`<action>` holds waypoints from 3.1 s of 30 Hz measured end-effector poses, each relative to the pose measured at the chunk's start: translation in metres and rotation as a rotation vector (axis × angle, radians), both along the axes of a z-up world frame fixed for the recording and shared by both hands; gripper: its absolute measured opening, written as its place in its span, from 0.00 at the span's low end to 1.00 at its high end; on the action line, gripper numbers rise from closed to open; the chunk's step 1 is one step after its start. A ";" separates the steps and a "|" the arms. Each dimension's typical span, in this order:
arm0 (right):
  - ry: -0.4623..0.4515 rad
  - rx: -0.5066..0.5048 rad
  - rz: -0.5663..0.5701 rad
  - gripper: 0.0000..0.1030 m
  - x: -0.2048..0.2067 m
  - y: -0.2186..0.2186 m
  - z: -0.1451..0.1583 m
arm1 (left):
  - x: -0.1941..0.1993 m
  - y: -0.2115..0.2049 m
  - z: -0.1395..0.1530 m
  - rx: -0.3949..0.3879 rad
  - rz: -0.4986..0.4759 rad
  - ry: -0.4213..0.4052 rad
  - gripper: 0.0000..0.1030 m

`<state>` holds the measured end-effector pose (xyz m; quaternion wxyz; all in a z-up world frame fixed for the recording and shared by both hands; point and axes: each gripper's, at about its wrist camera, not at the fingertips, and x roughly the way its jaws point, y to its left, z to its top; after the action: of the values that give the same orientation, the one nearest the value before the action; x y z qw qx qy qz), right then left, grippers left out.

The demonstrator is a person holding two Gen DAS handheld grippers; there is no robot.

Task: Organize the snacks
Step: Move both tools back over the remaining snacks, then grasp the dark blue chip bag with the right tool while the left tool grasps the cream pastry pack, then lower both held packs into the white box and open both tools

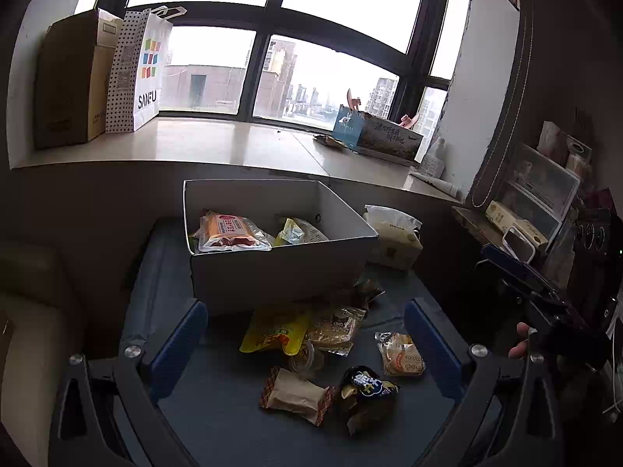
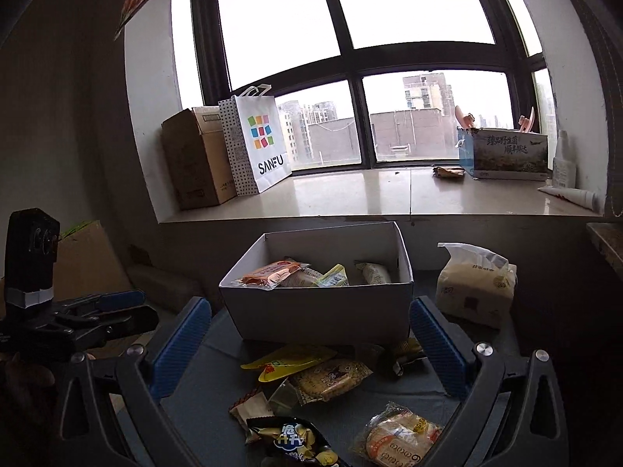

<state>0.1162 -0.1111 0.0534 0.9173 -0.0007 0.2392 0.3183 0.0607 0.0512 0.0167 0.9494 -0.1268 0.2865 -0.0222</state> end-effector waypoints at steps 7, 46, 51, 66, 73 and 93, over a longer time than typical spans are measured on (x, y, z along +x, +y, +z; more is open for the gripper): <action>-0.023 -0.073 0.005 1.00 -0.058 -0.017 -0.026 | -0.045 -0.011 0.008 0.017 0.012 -0.042 1.00; 0.368 -0.361 0.162 0.70 0.000 0.058 -0.176 | -0.064 -0.009 -0.033 0.004 0.018 0.057 1.00; 0.363 -0.306 0.180 0.63 -0.010 0.049 -0.170 | -0.058 -0.008 -0.044 -0.010 0.004 0.086 1.00; 0.345 -0.016 -0.031 0.63 -0.023 -0.054 -0.114 | 0.018 -0.059 -0.128 0.207 -0.182 0.264 1.00; 0.354 -0.001 -0.036 0.63 -0.030 -0.067 -0.119 | 0.067 -0.062 -0.169 0.268 -0.175 0.383 1.00; 0.353 -0.007 -0.022 0.64 -0.033 -0.067 -0.122 | 0.028 -0.008 -0.144 0.050 -0.074 0.243 0.60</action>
<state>0.0827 -0.1777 -0.0687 0.8645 0.0546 0.3977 0.3024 0.0886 0.0431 -0.1269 0.9090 -0.0943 0.4045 -0.0345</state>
